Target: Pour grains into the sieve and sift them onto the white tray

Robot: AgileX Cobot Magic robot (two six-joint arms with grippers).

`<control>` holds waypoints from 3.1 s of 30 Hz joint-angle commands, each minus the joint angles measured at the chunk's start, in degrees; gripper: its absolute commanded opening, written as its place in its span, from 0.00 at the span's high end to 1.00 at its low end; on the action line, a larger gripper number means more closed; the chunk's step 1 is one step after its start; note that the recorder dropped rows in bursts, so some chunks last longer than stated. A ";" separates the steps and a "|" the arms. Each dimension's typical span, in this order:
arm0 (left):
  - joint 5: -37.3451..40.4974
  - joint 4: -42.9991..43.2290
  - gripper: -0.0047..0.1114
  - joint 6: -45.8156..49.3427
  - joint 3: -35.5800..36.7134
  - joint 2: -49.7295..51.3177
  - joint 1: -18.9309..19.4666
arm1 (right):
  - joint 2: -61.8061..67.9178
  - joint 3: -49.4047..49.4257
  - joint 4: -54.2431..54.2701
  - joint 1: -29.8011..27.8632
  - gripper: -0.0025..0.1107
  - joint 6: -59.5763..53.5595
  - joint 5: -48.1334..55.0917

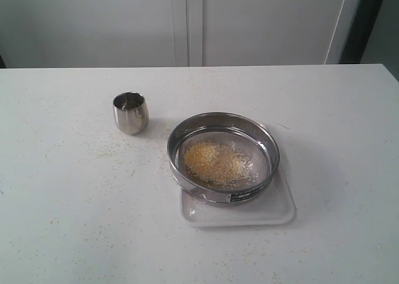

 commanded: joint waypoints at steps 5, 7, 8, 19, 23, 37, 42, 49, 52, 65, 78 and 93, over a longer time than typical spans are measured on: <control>0.22 -0.11 0.96 0.03 0.06 -0.41 0.21 | -0.30 0.28 -0.32 -0.61 0.98 -0.64 -12.32; 0.22 -0.11 0.96 0.03 0.06 -0.41 0.21 | -0.30 0.28 -0.21 -0.61 0.98 -0.64 -14.83; 0.22 -0.11 0.96 0.03 0.06 -0.41 0.21 | -0.30 0.28 -0.21 -0.61 0.98 -0.64 -15.86; 0.22 -0.11 0.96 0.03 0.06 -0.41 0.21 | -0.30 0.28 -0.11 -0.61 0.98 -0.64 -19.50; 0.22 -0.11 0.96 0.03 0.06 -0.41 0.21 | -0.30 -3.33 0.65 -0.61 0.98 -0.64 -14.90; 0.22 -0.11 0.96 0.03 0.06 -0.41 0.21 | 11.84 -17.17 0.65 -0.61 0.98 -0.64 -2.43; 0.22 -0.11 0.96 0.03 0.06 -0.41 0.21 | 23.63 -23.87 0.65 -0.61 0.98 -0.64 -0.69; 0.22 -0.11 0.96 0.03 0.06 -0.41 0.21 | 39.20 -31.46 0.88 -0.61 0.98 -0.64 0.86; 0.22 -0.11 0.96 0.03 0.06 -0.41 0.21 | 44.69 -33.79 1.63 -0.61 0.98 -0.64 1.65; 0.22 -0.11 0.96 0.03 0.06 -0.41 0.21 | 60.06 -44.25 3.59 -0.61 0.98 -0.54 9.89; 0.22 -0.11 0.96 0.03 0.06 -0.41 0.21 | 72.16 -54.08 6.56 0.08 0.98 -0.54 22.17; 0.22 -0.11 0.96 0.03 0.06 -0.41 0.21 | 91.14 -62.96 16.65 7.46 0.98 -3.18 25.51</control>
